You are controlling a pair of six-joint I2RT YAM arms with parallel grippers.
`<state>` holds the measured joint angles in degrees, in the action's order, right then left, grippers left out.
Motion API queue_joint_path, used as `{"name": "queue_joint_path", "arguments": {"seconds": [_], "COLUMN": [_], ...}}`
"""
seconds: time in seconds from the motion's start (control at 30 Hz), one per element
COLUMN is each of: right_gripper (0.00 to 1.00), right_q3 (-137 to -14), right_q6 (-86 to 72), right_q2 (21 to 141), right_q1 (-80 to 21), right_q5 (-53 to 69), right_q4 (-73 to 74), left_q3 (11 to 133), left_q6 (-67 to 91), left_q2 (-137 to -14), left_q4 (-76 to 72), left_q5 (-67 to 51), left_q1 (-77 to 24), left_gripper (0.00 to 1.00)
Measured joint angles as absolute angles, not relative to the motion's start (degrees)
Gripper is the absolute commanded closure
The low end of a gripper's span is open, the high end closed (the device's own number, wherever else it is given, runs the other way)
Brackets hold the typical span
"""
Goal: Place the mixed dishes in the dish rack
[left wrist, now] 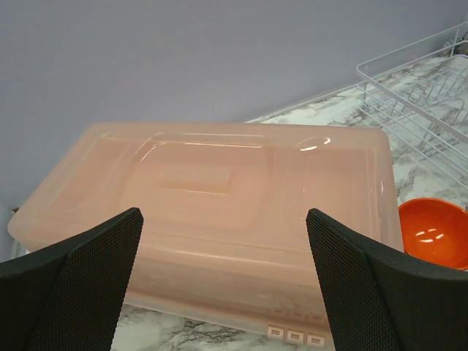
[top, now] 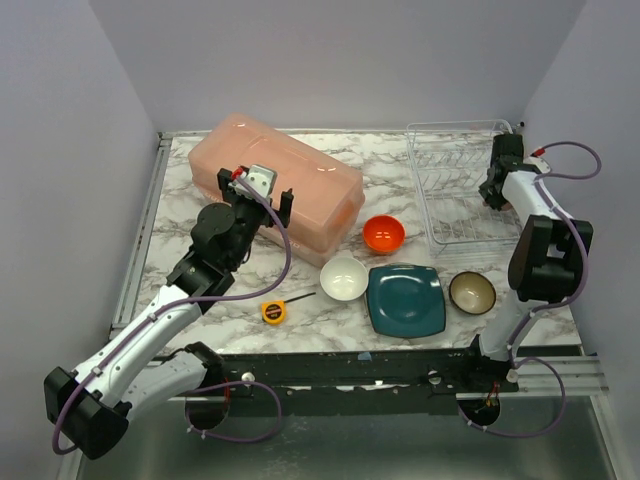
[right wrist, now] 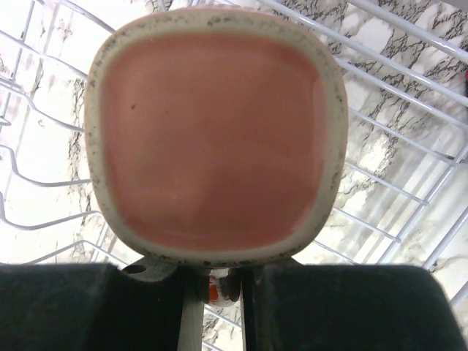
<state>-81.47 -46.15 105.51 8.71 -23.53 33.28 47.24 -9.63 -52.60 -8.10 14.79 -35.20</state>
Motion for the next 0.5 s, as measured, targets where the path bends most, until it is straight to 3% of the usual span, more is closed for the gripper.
{"name": "queue_joint_path", "arguments": {"seconds": [0.27,0.5], "right_gripper": [0.89,0.87], "right_q3": [-86.17,-91.46], "right_q6": [-47.51,-51.07], "right_q2": [108.84,113.69], "right_q1": [8.71,8.71], "right_q5": [-24.75,-26.76], "right_q4": [33.58,34.17], "left_q3": [47.46,47.59], "left_q6": [-9.43,-9.43], "left_q2": [-53.17,-53.32], "left_q4": [-7.55,-7.55], "left_q5": [14.59,14.57], "left_q1": [-35.20,-35.20], "left_gripper": [0.07,0.07]}}
